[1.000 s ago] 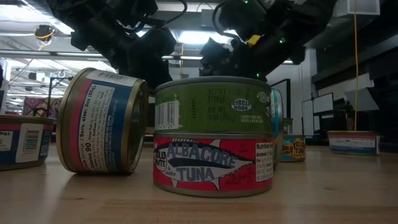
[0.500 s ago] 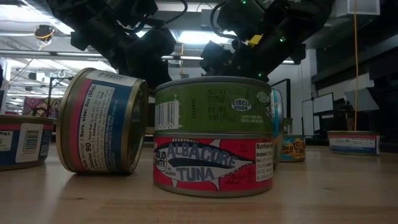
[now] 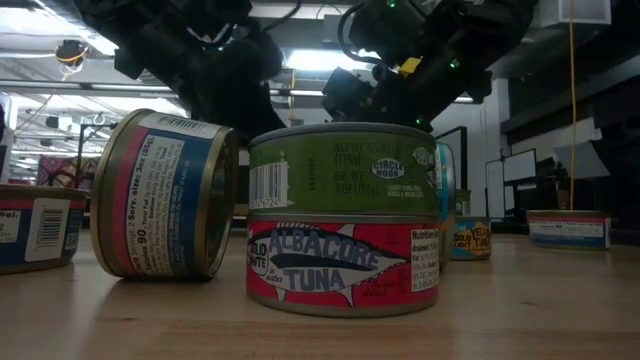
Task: Stack canned seafood by type on shelf
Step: Put the blue pink tuna can on the shelf
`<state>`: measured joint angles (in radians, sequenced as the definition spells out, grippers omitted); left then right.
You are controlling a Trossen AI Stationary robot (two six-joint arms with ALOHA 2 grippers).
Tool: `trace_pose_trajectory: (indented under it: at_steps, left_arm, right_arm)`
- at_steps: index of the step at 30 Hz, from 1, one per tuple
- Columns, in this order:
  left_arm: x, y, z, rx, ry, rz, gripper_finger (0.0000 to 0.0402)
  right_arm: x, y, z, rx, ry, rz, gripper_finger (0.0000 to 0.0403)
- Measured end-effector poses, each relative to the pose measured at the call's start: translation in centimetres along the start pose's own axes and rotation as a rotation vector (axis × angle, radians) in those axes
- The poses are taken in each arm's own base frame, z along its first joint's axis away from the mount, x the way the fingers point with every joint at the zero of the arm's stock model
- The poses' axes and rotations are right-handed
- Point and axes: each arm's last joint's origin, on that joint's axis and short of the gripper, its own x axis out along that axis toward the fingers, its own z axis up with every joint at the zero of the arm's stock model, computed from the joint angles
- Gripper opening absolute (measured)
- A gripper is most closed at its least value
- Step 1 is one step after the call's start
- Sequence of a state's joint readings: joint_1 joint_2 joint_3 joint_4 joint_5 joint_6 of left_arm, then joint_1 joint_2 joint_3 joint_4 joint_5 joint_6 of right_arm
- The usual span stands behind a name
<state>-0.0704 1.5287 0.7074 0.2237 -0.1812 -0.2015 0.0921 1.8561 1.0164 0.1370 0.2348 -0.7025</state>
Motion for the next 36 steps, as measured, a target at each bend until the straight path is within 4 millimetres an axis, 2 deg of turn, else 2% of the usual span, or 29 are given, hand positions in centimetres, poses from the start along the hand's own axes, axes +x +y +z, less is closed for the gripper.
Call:
trace_pose_trajectory:
  at_steps: [6,12,21,26,30,36]
  left_arm:
    - [-2.4,0.0,1.9,0.081,-0.092,-0.015,0.0163]
    - [-6.1,0.4,3.4,0.079,-0.150,-0.023,0.0166]
    - [-10.7,1.1,4.1,0.071,-0.187,-0.026,0.0166]
    - [-11.8,1.4,4.1,0.090,-0.187,-0.022,0.0166]
    - [-11.8,1.4,4.0,0.096,-0.182,-0.021,0.0166]
    - [-11.7,1.4,3.9,0.099,-0.168,-0.018,0.0166]
  right_arm:
    - [-0.1,-0.7,0.8,0.005,-0.016,-0.013,0.0174]
    - [-0.4,-2.1,2.4,0.016,-0.065,-0.033,0.0176]
    - [-1.1,-4.3,4.7,-0.007,-0.108,-0.080,0.0176]
    - [-1.3,-5.3,4.9,-0.120,-0.077,-0.146,0.0177]
    - [-1.0,-6.5,3.9,-0.155,-0.060,-0.162,0.0177]
    - [0.6,-8.2,1.9,-0.162,-0.053,-0.190,0.0177]
